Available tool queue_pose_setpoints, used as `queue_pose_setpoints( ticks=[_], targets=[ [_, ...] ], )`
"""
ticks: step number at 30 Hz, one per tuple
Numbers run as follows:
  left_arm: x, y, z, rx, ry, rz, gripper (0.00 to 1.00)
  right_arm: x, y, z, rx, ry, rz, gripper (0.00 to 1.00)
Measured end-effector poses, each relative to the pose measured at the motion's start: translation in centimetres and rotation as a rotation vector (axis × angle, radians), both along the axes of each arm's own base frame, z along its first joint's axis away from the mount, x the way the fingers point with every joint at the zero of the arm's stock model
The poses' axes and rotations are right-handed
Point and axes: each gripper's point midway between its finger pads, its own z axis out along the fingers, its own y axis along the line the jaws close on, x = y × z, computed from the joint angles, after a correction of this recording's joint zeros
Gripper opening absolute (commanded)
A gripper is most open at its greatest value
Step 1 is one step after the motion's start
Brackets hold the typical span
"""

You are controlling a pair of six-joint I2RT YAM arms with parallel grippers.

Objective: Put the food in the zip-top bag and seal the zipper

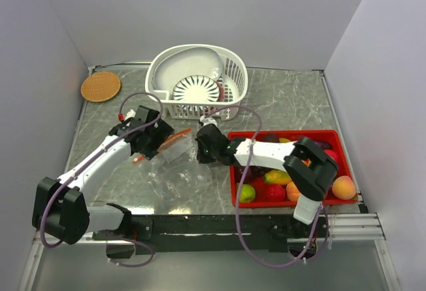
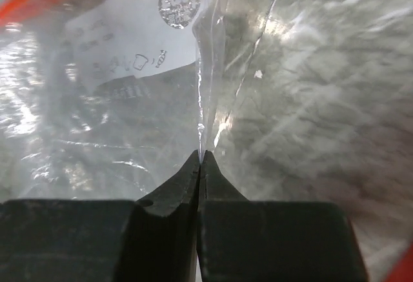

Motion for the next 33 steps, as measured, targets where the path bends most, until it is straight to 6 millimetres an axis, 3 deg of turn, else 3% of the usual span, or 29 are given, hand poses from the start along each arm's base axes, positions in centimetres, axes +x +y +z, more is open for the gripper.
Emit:
queue_pose_setpoints(
  ticks=[3,8,12,21,29,33],
  targets=[
    [0.4,-0.2,0.7,-0.03,0.008,0.02,0.94,-0.2,-0.6,2.7,0.033,-0.091,-0.017,0.0],
    [1.8,-0.3,2.7,-0.084,-0.01,0.051,0.89,-0.9,-0.2,9.5,0.123,-0.337,-0.033,0.0],
    [2.6,-0.5,4.1,-0.109,-0.03,0.058,0.83,-1.5,-0.7,12.4,0.158,-0.466,-0.058,0.0],
    [2.4,-0.9,4.9,-0.144,-0.022,0.056,0.82,-1.0,-2.6,13.7,0.094,-0.617,-0.124,0.0],
    [2.8,-0.7,8.2,-0.175,-0.083,0.065,0.82,-0.9,-2.8,14.4,0.076,-0.663,-0.144,0.0],
    [3.0,-0.7,8.8,-0.182,-0.099,0.068,0.81,-1.0,-2.8,14.5,0.067,-0.67,-0.145,0.0]
  ],
)
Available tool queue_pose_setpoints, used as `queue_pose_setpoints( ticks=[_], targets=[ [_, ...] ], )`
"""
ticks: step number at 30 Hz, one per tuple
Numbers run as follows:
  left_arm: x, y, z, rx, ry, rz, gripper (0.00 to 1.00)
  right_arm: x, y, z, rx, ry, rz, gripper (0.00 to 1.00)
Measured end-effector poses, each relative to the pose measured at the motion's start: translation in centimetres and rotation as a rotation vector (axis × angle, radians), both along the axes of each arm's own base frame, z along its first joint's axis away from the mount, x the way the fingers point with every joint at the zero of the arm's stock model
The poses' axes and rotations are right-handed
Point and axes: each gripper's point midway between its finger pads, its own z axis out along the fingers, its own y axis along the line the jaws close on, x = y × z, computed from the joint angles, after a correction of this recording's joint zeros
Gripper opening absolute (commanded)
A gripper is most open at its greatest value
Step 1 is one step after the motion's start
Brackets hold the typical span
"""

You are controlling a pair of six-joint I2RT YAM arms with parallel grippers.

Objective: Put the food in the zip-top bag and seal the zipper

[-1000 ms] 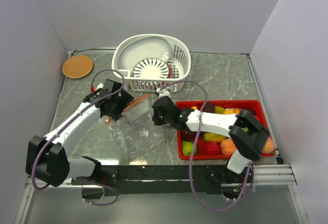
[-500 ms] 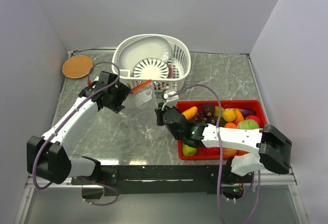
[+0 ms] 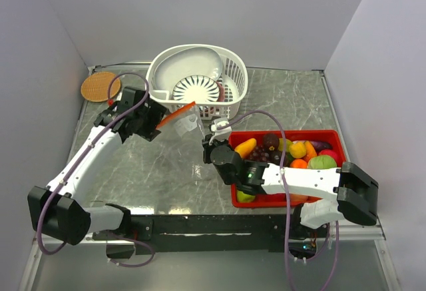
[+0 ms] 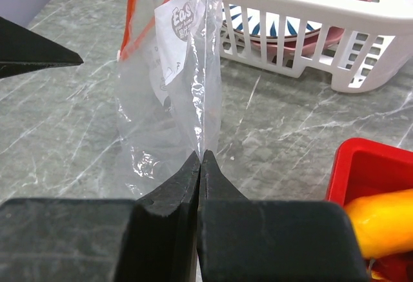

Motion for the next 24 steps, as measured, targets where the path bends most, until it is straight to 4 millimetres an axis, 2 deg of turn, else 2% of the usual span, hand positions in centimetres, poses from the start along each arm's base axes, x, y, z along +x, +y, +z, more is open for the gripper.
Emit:
queue_pose_setpoints(
  ticks=[4,10,14,19,24],
  targets=[
    [0.2,0.1,-0.2,-0.007,0.008,0.014,0.79,0.1,-0.1,0.0,-0.005,-0.004,-0.009,0.0],
    [1.2,-0.3,-1.6,0.002,0.044,0.014,0.72,-0.3,0.1,0.0,-0.009,-0.007,0.001,0.0],
    [1.3,-0.5,-2.2,-0.004,0.058,0.01,0.64,-0.4,0.2,-0.1,-0.014,-0.007,0.004,0.0],
    [1.1,-0.7,-2.8,-0.011,0.069,0.001,0.68,-0.4,0.2,-0.4,-0.024,-0.005,0.002,0.0],
    [1.2,-0.6,-2.5,-0.007,0.062,0.001,0.7,-0.5,0.3,-0.4,-0.03,-0.008,0.007,0.0]
  ],
)
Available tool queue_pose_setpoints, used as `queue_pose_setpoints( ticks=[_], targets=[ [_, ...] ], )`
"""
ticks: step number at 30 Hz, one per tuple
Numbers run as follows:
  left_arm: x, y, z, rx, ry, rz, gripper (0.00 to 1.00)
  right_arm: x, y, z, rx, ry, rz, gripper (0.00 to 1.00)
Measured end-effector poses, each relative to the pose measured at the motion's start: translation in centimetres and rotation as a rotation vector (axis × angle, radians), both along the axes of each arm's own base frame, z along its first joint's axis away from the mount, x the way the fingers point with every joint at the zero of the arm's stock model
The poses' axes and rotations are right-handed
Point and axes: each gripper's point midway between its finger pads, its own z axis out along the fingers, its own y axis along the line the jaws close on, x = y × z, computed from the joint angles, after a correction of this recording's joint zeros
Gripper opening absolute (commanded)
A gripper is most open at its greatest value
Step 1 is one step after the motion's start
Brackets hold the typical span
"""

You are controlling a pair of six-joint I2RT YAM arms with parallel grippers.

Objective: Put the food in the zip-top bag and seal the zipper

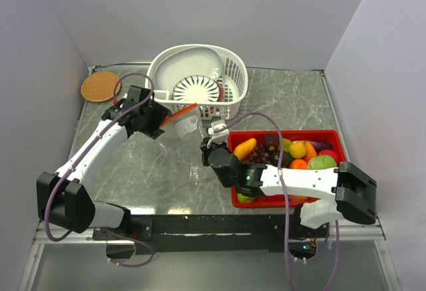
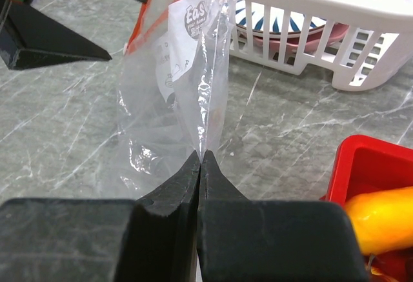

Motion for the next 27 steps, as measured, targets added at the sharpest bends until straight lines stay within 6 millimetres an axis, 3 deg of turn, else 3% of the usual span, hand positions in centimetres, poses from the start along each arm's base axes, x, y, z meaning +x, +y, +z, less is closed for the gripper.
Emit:
queue_pose_setpoints(
  ticks=[8,20,27],
  targets=[
    [0.8,0.1,1.5,-0.003,-0.04,0.011,0.7,-0.1,0.1,0.0,0.0,-0.001,0.004,0.0],
    [1.1,-0.2,0.2,-0.008,-0.01,0.006,0.45,-0.1,-0.1,0.1,-0.004,-0.007,-0.007,0.0],
    [0.7,-0.2,-1.2,-0.006,0.01,0.003,0.43,0.0,-0.1,0.1,-0.006,-0.009,-0.007,0.0]
  ],
)
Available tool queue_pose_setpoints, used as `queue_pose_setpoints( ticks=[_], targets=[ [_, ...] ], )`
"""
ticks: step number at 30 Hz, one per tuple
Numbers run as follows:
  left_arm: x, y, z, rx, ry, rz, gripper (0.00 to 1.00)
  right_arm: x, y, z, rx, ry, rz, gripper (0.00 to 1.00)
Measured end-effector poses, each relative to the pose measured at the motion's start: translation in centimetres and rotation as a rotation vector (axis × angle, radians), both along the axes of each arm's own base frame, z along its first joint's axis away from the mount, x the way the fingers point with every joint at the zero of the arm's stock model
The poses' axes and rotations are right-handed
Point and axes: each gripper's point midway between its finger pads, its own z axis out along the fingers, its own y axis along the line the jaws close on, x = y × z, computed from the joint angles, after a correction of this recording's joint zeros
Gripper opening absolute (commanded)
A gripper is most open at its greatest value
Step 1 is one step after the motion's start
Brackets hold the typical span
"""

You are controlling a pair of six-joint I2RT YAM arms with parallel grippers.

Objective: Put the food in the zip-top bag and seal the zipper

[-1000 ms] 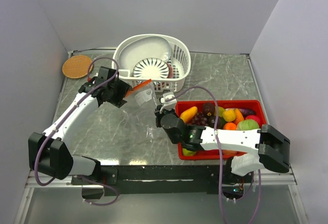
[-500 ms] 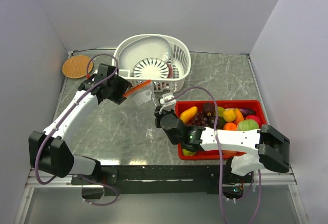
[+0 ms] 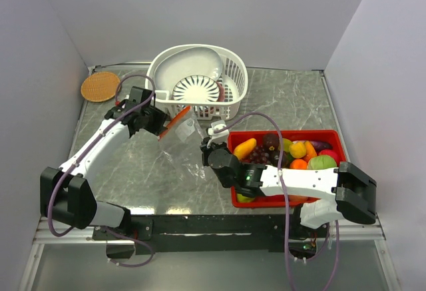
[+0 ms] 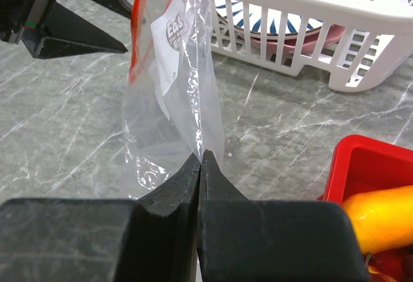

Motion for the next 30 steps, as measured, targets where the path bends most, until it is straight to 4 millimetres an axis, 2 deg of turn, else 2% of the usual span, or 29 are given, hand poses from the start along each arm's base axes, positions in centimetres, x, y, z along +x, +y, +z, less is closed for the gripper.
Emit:
queue_pose_setpoints(
  ticks=[12,21,24,26,27,28,30],
  targets=[
    [0.2,-0.5,-0.1,-0.023,-0.006,-0.014,0.46,-0.3,0.2,0.1,-0.002,-0.004,0.006,0.0],
    [0.1,-1.1,-0.5,-0.054,0.021,-0.016,0.35,-0.3,0.5,-0.5,-0.019,-0.007,0.006,0.0],
    [0.2,-1.3,-0.6,-0.064,0.029,-0.015,0.27,-0.3,0.5,-0.6,-0.027,-0.009,0.006,0.0],
    [0.3,-1.4,-0.5,-0.068,0.03,-0.016,0.18,-0.3,0.5,-0.5,-0.024,-0.012,0.005,0.0],
    [0.3,-1.4,-0.4,-0.069,0.028,-0.016,0.08,-0.2,0.5,-0.5,-0.024,-0.013,0.005,0.0],
    [0.4,-1.4,-0.3,-0.07,0.025,-0.016,0.03,-0.2,0.5,-0.5,-0.023,-0.014,0.005,0.0],
    [0.5,-1.4,-0.2,-0.072,0.02,-0.016,0.01,-0.2,0.5,-0.5,-0.022,-0.015,0.005,0.0]
  ],
)
